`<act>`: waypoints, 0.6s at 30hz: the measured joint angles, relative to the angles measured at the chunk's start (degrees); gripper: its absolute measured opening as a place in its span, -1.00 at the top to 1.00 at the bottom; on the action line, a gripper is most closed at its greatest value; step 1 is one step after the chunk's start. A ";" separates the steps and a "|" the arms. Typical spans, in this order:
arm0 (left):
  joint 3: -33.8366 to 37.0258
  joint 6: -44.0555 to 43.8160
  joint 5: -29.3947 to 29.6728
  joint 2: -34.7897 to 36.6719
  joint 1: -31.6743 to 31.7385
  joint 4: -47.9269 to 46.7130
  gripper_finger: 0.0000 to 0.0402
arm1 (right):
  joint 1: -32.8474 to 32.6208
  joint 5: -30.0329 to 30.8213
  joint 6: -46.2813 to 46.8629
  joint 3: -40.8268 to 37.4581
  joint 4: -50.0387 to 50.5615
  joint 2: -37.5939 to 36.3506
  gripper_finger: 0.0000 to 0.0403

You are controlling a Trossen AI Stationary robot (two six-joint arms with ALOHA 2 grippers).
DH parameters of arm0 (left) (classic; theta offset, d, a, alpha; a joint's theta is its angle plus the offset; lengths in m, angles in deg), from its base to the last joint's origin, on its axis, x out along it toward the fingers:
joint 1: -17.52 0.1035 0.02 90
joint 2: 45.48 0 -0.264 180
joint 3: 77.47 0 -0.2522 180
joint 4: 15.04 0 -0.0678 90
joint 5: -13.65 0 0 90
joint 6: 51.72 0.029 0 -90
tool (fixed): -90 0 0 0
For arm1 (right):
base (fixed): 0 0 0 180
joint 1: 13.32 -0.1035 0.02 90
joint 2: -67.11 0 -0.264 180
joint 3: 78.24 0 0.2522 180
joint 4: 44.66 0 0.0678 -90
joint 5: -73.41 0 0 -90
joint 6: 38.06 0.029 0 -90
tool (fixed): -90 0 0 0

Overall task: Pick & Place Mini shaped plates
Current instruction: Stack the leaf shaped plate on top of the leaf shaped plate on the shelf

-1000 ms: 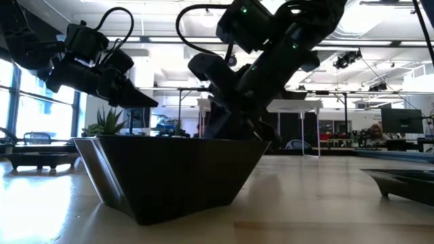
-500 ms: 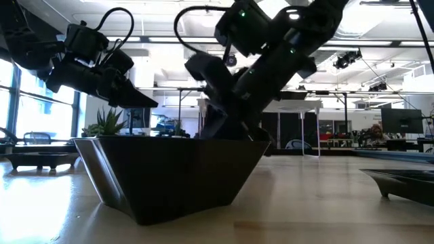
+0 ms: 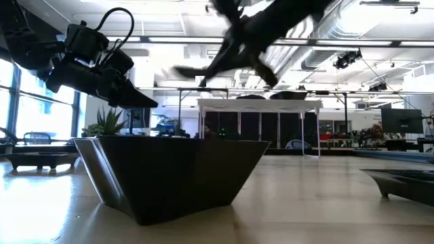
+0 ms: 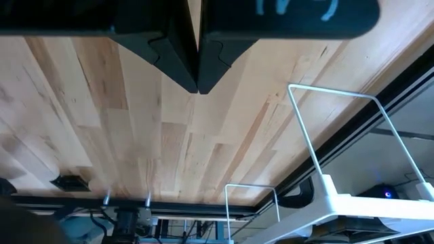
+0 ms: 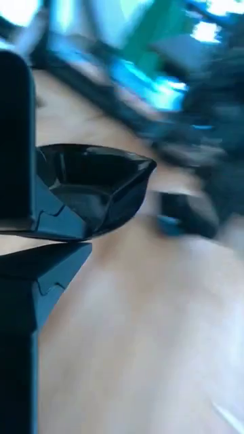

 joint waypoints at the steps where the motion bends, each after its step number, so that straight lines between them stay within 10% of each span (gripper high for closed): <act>1: 0.00 -0.01 0.01 0.00 0.01 0.00 0.98 | 1.32 2.34 -0.01 0.00 1.65 -2.45 0.90; 12: 0.00 0.00 0.02 -0.02 0.00 0.01 0.98 | 22.15 11.59 0.63 0.20 10.56 -14.40 0.90; 18: 0.00 0.00 0.01 0.00 0.00 -0.05 0.98 | 21.11 11.29 -9.06 4.53 15.05 -14.45 0.90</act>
